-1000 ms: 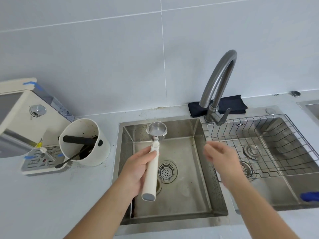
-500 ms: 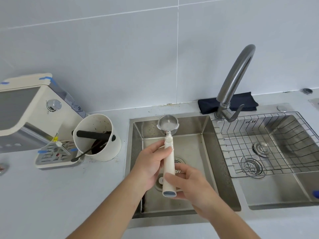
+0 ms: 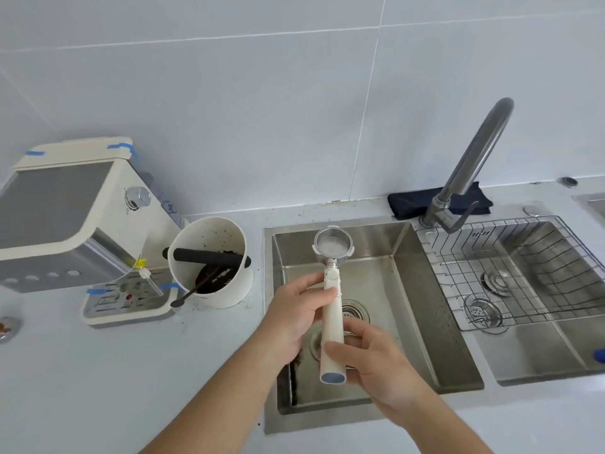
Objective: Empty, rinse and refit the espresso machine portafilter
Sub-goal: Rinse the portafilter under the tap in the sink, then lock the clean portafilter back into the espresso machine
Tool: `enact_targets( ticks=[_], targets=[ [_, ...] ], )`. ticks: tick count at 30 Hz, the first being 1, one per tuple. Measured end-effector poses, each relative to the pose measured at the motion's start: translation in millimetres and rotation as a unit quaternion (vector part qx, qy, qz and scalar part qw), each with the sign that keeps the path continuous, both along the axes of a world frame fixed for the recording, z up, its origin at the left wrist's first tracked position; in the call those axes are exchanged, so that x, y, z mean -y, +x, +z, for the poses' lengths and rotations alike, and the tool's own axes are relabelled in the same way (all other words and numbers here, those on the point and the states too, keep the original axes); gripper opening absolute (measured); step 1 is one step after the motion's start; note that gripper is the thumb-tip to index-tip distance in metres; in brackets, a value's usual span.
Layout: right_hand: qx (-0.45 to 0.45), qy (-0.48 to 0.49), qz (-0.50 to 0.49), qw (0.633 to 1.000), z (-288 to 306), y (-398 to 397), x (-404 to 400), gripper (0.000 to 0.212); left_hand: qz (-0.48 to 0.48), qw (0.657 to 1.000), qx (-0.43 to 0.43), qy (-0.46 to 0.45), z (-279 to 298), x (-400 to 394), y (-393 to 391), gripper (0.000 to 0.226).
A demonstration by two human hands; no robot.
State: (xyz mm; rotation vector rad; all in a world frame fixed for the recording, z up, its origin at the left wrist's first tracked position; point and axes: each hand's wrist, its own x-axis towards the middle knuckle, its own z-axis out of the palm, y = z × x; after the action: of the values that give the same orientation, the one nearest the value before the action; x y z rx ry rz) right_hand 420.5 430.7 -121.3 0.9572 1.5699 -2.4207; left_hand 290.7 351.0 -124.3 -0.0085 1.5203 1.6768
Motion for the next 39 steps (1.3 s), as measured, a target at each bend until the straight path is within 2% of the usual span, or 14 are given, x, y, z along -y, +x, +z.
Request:
enact_targets(
  ticks=[6,13,19,26,39],
  targets=[
    [-0.003,0.012,-0.029,0.999,2,-10,42,0.029,-0.042,0.999,-0.021,0.001,0,37,-14,0.028],
    [-0.006,0.009,-0.059,0.998,3,-20,101,0.039,-0.083,0.996,-0.039,0.002,4,87,-26,0.024],
    [0.0,0.025,-0.06,0.998,1,-24,146,0.045,-0.116,0.991,-0.062,-0.002,5,131,-36,0.022],
    [0.009,0.022,-0.055,0.998,-3,-39,205,0.047,-0.136,0.988,-0.075,-0.02,0,190,-52,0.029],
    [0.059,0.012,0.098,0.993,-13,-80,266,0.058,-0.1,0.988,-0.082,-0.083,-14,287,-83,0.033]
  ],
)
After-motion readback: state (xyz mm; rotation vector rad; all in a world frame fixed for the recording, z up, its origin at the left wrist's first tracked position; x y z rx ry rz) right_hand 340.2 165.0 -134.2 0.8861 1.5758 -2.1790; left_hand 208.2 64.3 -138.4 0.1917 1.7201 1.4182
